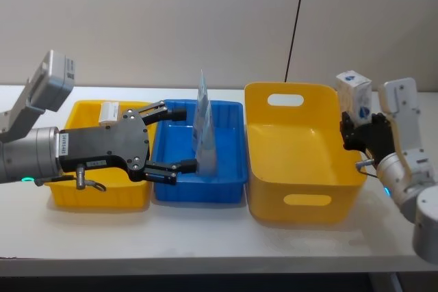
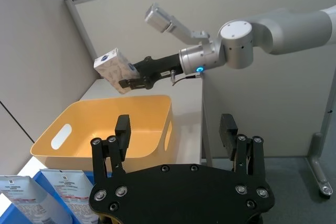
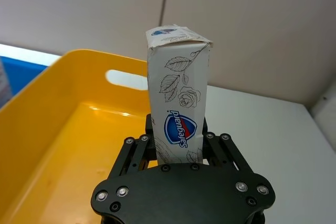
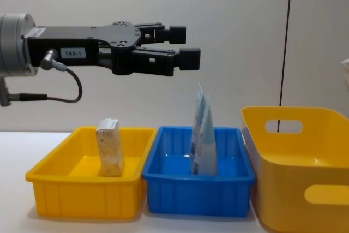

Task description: Bimanual collaborative sorting of washing and personal care products

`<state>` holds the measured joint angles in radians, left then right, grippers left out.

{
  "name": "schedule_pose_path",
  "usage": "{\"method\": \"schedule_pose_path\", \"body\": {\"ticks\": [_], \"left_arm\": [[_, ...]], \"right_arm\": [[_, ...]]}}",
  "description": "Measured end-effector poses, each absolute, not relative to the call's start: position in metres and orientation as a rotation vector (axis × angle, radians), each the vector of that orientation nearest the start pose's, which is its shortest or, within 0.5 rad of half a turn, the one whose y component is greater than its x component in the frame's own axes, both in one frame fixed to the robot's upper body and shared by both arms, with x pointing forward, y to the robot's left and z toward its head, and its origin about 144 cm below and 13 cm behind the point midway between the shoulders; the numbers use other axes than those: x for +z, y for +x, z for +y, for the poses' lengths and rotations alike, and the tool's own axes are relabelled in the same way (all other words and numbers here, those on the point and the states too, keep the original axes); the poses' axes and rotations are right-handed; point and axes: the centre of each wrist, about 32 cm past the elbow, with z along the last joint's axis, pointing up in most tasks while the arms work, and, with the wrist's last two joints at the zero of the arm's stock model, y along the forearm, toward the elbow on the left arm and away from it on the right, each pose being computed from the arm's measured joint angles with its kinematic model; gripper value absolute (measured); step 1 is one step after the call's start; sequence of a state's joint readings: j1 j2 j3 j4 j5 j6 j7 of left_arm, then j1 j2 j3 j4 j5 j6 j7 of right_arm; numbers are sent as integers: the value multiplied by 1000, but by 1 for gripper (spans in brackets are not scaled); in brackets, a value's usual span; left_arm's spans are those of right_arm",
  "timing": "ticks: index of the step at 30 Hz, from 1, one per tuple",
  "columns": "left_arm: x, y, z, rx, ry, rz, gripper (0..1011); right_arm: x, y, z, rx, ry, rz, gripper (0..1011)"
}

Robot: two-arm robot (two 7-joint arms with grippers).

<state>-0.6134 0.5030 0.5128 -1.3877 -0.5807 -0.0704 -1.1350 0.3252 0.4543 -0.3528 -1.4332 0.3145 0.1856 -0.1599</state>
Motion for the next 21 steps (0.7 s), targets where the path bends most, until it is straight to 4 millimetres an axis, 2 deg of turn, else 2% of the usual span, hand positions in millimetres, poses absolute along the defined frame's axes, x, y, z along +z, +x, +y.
{"method": "schedule_pose_path", "body": {"ticks": [10, 21], "left_arm": [[1285, 584, 261, 94, 7, -267, 1001], [1285, 584, 261, 94, 7, -267, 1001]], "right_arm": [[1185, 559, -252, -1662, -307, -98, 374], [1178, 576, -232, -1760, -337, -104, 375]]}}
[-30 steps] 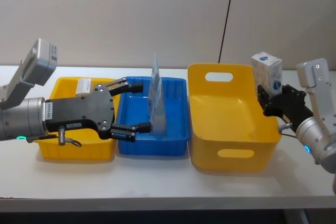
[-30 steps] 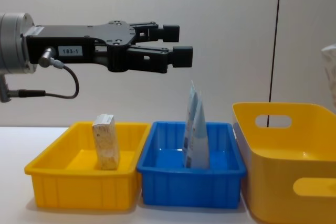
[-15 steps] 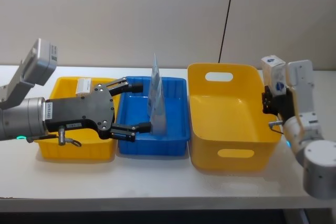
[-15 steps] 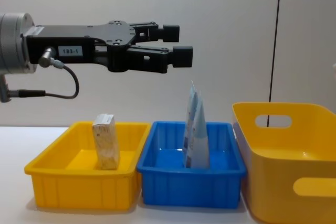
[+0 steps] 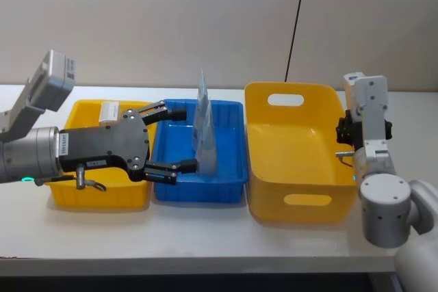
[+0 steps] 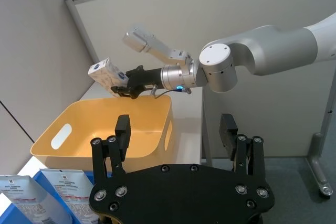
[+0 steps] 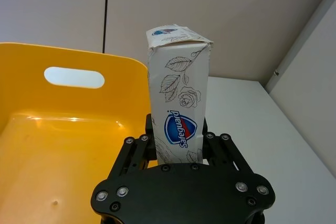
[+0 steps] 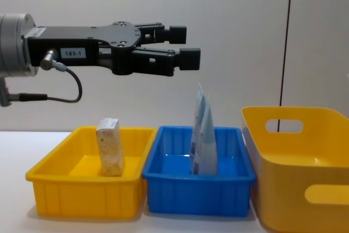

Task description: Bimanual collaborative sorting of washing and personal care products

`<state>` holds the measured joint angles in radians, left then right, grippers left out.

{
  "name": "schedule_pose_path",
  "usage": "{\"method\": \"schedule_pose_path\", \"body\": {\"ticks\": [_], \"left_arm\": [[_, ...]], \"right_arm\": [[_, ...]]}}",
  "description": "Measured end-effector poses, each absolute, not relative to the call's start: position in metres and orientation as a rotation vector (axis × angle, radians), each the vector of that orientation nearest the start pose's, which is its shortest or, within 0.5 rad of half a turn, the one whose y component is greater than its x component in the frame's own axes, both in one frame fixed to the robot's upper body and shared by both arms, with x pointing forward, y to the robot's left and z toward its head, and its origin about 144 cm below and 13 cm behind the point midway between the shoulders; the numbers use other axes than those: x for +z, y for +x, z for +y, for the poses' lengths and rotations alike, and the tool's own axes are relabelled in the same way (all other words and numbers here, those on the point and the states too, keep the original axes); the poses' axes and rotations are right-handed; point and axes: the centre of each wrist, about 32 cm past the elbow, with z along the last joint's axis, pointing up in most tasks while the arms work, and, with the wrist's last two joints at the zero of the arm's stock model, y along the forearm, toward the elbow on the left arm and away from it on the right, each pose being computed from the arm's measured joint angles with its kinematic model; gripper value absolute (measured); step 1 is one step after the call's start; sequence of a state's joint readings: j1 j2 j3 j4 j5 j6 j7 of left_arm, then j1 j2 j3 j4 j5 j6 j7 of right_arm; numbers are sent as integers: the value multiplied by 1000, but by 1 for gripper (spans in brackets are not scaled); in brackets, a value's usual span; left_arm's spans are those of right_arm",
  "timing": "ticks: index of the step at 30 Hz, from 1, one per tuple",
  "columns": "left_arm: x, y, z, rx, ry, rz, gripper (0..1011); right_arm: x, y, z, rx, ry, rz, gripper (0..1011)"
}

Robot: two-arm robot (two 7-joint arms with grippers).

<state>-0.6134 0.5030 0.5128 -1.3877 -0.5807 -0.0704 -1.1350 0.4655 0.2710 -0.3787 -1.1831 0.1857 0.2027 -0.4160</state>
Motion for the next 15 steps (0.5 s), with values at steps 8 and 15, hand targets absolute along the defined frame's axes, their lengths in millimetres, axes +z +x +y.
{"method": "schedule_pose_path", "body": {"ticks": [8, 15], "left_arm": [[1285, 584, 261, 94, 7, -267, 1001], [1285, 584, 261, 94, 7, -267, 1001]], "right_arm": [[1176, 581, -225, -1789, -347, -106, 375], [1175, 584, -221, -1804, -353, -107, 375]]}}
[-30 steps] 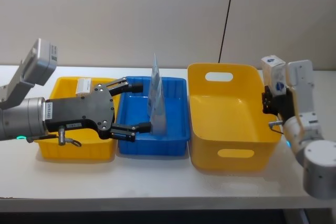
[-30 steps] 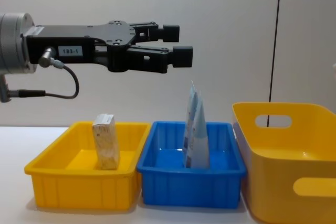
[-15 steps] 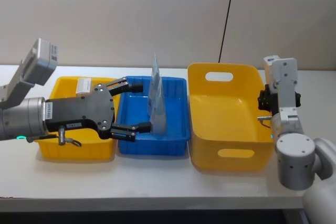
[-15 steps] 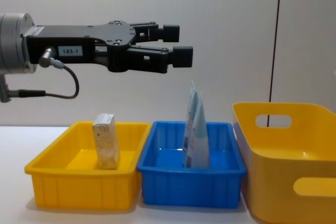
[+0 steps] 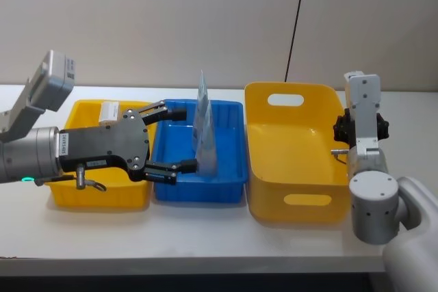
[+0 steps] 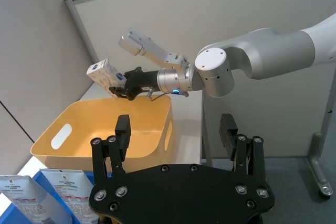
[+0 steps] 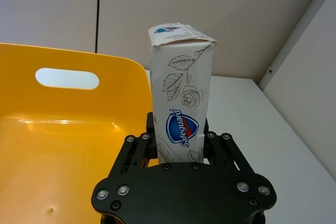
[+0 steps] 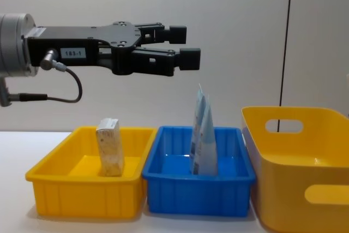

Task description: Bimanual collaborative sorting of washing and personal care products

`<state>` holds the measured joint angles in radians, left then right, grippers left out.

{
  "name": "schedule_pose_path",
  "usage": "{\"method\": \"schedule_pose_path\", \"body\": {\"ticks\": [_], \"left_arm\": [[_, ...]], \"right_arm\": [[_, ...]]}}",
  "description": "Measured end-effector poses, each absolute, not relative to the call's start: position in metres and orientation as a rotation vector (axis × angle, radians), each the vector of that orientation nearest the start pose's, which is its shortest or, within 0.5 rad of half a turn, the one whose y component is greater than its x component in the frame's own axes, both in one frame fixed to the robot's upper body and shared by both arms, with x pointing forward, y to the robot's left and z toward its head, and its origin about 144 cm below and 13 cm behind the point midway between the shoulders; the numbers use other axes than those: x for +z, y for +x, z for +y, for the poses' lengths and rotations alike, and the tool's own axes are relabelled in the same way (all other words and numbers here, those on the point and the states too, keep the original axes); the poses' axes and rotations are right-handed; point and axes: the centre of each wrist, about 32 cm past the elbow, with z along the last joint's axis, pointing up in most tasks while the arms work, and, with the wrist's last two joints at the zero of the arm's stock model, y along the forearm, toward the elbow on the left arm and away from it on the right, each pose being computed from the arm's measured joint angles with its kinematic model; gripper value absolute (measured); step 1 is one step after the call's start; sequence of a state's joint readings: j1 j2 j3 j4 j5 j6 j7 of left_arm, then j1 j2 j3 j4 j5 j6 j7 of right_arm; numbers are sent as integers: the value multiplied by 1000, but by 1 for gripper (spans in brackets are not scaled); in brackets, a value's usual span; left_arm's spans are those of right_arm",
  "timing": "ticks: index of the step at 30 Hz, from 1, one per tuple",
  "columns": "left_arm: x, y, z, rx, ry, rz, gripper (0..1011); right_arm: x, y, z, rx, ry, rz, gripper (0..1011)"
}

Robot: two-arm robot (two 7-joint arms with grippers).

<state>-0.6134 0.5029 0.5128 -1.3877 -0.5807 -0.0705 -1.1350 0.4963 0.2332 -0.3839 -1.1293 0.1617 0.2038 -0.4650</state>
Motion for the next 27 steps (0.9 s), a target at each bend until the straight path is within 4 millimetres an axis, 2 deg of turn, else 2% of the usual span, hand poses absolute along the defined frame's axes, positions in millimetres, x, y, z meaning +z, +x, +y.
{"method": "schedule_pose_path", "body": {"ticks": [27], "left_arm": [[1285, 584, 261, 94, 7, -266, 1001]], "right_arm": [[1174, 587, -216, -1821, -360, -109, 375]]}}
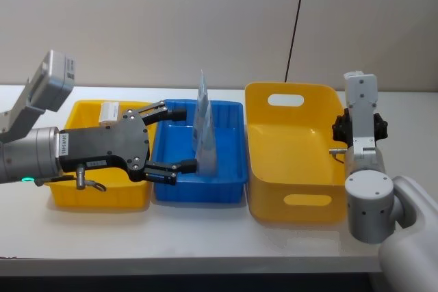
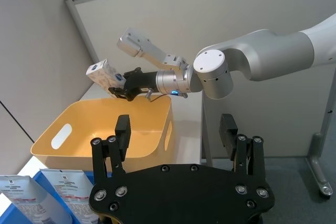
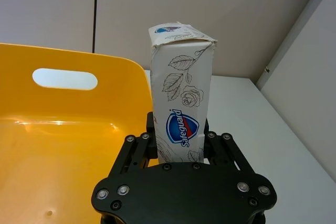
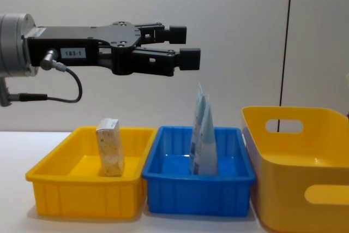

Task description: Bimanual collaborative sorting of washing and personal care products

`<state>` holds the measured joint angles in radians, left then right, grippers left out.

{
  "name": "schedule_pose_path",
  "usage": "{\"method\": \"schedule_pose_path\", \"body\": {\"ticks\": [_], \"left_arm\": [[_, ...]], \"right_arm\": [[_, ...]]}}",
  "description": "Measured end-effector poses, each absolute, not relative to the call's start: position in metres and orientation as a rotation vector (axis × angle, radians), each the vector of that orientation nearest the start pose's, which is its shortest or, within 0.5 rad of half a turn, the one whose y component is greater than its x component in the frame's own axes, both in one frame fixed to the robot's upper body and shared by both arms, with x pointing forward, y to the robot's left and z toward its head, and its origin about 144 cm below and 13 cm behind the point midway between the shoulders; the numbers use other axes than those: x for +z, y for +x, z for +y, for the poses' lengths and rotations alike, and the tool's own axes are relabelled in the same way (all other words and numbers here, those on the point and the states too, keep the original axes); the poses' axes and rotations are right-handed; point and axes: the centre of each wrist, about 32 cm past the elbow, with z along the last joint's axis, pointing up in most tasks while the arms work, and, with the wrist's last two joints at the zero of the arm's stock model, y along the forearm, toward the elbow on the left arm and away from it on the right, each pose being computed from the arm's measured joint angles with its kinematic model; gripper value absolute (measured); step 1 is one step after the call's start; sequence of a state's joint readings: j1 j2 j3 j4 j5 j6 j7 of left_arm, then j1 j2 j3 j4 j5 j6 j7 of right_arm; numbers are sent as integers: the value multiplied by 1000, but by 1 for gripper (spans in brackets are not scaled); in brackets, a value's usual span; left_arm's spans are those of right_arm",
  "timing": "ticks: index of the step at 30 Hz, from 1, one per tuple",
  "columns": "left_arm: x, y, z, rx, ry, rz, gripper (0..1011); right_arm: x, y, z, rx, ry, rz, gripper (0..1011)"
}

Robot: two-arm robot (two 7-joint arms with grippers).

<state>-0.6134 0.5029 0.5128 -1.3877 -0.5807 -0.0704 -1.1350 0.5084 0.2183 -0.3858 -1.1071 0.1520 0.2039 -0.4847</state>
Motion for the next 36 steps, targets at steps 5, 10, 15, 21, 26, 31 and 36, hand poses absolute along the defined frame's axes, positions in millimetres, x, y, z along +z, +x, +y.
{"method": "schedule_pose_path", "body": {"ticks": [5, 10, 15, 21, 26, 31, 36], "left_arm": [[1285, 584, 261, 94, 7, -267, 1001], [1285, 584, 261, 94, 7, -267, 1001], [1285, 584, 261, 94, 7, -267, 1001], [1285, 584, 261, 94, 7, -267, 1001], [1285, 584, 261, 94, 7, -267, 1001], [1285, 584, 261, 94, 7, -267, 1001], [1286, 584, 261, 94, 7, -267, 1001]], "right_arm": [[1174, 587, -216, -1820, -359, -109, 375], [1173, 584, -219, -1803, -352, -105, 374], [1175, 580, -225, -1764, -333, -89, 374], [1183, 576, -233, -1708, -302, -73, 374], [1194, 573, -241, -1662, -269, -62, 374], [1203, 571, -245, -1639, -245, -58, 374], [1211, 571, -247, -1616, -230, -49, 374]]}}
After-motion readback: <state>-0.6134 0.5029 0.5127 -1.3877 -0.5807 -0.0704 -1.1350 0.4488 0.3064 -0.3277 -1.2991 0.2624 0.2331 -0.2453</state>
